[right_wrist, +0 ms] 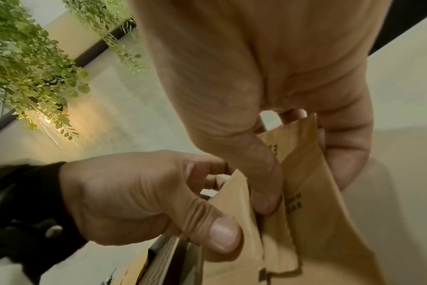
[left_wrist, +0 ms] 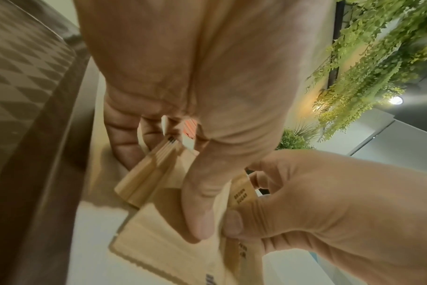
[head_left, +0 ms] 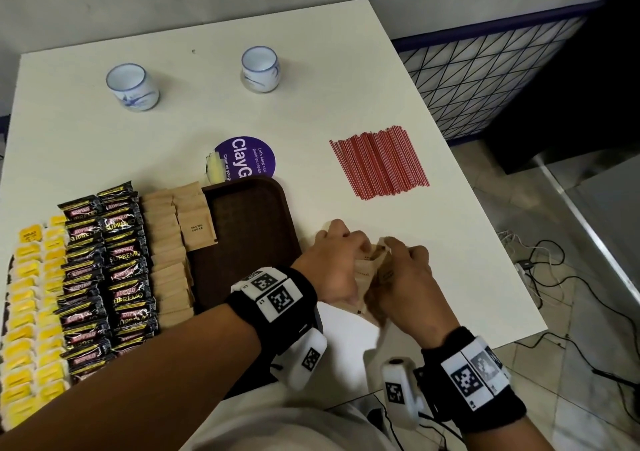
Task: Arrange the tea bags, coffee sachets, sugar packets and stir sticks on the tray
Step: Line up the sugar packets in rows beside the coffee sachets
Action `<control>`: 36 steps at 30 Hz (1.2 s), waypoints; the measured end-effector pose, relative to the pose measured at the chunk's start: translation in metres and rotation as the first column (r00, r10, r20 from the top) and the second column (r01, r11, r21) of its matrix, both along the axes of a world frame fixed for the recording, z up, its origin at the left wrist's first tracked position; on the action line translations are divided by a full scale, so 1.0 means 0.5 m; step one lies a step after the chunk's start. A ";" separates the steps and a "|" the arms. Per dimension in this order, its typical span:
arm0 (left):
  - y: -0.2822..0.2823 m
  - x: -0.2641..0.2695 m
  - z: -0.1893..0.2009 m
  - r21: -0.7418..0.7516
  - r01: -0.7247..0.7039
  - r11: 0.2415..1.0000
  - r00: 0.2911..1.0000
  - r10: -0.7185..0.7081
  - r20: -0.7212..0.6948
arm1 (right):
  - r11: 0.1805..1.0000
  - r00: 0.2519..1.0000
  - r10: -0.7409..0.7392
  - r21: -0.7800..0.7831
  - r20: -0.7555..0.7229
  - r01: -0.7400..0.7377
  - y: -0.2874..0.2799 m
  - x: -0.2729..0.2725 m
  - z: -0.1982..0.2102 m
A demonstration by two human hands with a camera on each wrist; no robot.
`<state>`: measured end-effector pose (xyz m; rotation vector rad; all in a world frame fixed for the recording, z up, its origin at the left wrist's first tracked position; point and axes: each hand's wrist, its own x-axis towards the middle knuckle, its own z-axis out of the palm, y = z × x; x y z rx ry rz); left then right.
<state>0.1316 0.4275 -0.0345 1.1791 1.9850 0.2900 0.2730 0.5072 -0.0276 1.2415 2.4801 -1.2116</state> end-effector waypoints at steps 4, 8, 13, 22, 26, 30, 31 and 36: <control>0.009 0.008 0.006 -0.040 -0.006 0.999 1.000 0.005 -0.025 | 0.999 0.998 0.021 -0.028 0.066 -0.019 0.011 -0.013 0.000; 0.016 0.010 0.007 -0.042 -0.049 0.998 0.998 0.047 -0.037 | 0.998 0.993 0.048 -0.046 0.106 -0.043 0.018 -0.029 0.010; 0.019 0.006 0.016 -0.079 -0.072 0.994 0.997 0.072 0.001 | 0.995 0.990 0.093 -0.032 0.102 -0.090 0.017 -0.024 0.015; 0.031 0.003 0.022 -0.123 -0.054 0.991 0.998 0.056 0.010 | 1.000 0.998 -0.013 -0.009 0.061 0.014 0.004 -0.013 0.001; 0.030 0.004 0.020 -0.111 -0.052 0.992 0.998 0.054 0.012 | 0.999 0.997 0.007 0.040 0.072 -0.010 0.003 -0.010 0.004; 0.022 0.006 0.017 -0.061 -0.062 0.996 0.998 0.062 0.003 | 1.000 0.995 0.006 0.014 0.101 -0.007 0.002 -0.010 0.002; 0.019 0.009 0.016 -0.025 -0.054 0.998 0.998 0.053 -0.014 | 1.000 0.996 0.006 0.020 0.090 -0.008 0.001 -0.009 0.000; -0.001 0.026 0.013 0.105 -0.005 0.994 0.998 0.012 -0.066 | 0.995 1.000 0.028 0.091 -0.003 -0.027 -0.019 -0.002 0.000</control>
